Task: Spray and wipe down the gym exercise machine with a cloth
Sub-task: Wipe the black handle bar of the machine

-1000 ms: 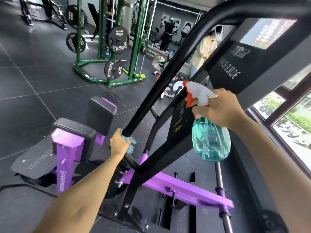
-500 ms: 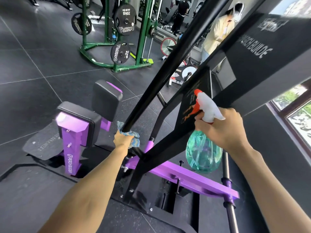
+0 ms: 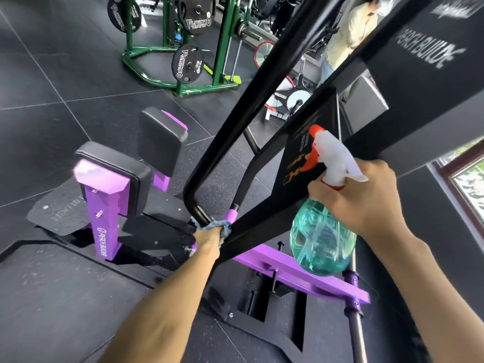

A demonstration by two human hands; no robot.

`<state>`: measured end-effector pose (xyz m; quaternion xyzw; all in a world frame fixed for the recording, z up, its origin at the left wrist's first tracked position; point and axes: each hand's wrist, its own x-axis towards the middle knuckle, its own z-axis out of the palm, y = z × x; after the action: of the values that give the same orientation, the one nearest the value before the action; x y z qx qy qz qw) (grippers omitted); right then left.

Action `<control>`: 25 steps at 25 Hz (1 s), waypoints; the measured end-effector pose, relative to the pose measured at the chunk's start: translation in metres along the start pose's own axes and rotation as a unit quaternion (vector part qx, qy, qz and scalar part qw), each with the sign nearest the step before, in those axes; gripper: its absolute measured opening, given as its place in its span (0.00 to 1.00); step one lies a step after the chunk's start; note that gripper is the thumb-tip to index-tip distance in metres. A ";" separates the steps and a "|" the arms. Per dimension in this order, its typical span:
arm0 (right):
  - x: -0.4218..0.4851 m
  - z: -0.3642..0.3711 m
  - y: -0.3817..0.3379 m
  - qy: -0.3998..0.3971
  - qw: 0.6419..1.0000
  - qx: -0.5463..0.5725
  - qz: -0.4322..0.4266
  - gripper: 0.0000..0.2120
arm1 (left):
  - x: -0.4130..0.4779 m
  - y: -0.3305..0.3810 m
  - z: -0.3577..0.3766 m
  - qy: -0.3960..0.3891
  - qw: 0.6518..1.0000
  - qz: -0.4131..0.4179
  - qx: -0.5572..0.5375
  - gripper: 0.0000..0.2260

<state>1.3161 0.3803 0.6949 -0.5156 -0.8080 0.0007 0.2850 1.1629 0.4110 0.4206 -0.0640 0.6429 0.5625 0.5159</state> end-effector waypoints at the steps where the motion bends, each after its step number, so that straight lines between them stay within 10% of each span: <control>1: 0.000 0.000 -0.002 -0.006 1.000 0.006 0.004 0.14 | 0.000 0.006 -0.006 0.016 0.999 0.023 -0.025 0.09; 6: -0.001 -0.006 -0.008 -0.027 0.999 0.023 -0.006 0.16 | -0.007 0.060 -0.025 0.045 0.974 0.211 0.061 0.11; 16: -0.003 -0.018 -0.011 -0.110 0.994 -0.007 0.017 0.07 | -0.137 0.181 -0.001 -0.090 0.786 0.563 0.239 0.17; 25: 0.022 -0.111 -0.001 0.055 0.994 0.076 0.048 0.16 | -0.287 0.281 0.072 -0.066 0.675 0.689 0.257 0.10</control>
<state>1.3599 0.3658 0.7979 -0.5301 -0.7629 0.0476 0.3670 1.1507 0.4255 0.8278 0.5697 0.5884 0.5734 0.0201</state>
